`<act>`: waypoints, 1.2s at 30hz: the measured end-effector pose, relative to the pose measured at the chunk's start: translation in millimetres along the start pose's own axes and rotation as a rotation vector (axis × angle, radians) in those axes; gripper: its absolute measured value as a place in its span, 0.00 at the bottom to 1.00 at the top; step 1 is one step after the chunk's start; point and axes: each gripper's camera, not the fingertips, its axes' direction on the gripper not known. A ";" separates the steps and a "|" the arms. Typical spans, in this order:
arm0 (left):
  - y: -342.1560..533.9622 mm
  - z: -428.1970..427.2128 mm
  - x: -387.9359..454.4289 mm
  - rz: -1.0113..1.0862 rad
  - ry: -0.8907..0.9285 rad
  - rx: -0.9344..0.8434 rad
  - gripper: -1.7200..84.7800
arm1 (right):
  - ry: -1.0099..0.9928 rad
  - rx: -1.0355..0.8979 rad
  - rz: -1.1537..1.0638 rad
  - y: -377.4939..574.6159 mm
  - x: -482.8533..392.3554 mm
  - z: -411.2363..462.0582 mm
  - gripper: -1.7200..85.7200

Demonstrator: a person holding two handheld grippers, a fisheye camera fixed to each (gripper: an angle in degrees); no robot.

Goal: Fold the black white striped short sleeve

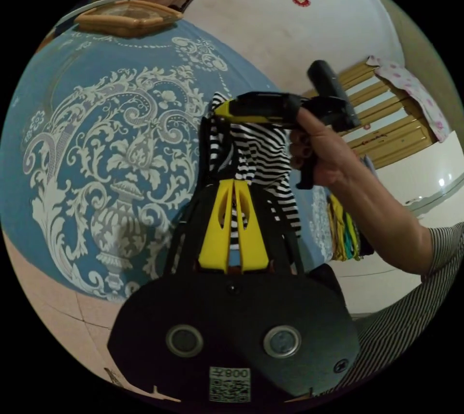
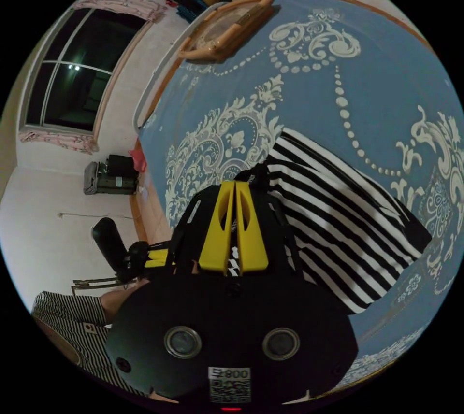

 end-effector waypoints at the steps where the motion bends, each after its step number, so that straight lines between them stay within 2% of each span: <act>1: -0.4 2.8 -0.9 -0.006 -0.035 -0.007 0.02 | -0.010 0.007 -0.003 0.7 0.8 -2.0 0.02; 8: 13.0 -6.0 -12.4 -0.117 -0.012 0.043 0.02 | -0.084 0.088 -0.054 19.7 6.9 -22.2 0.02; 16: 23.3 -7.6 -5.3 -0.110 -0.023 0.033 0.02 | 0.070 -0.072 0.026 35.5 29.6 18.1 0.02; 23: 25.7 1.4 18.3 0.044 -0.140 -0.016 0.02 | 0.317 -0.085 -0.140 52.2 5.2 28.3 0.02; 30: 17.9 -7.3 4.9 0.020 -0.059 -0.080 0.02 | 0.294 -0.127 -0.108 66.9 17.4 17.4 0.02; 32: 18.5 -21.0 -0.7 -0.013 -0.046 -0.042 0.03 | 0.246 -0.140 -0.072 69.9 24.5 7.4 0.02; 36: 33.1 -56.4 -9.9 -0.030 -0.004 0.050 0.04 | 0.109 0.007 -0.049 100.1 39.3 -43.2 0.03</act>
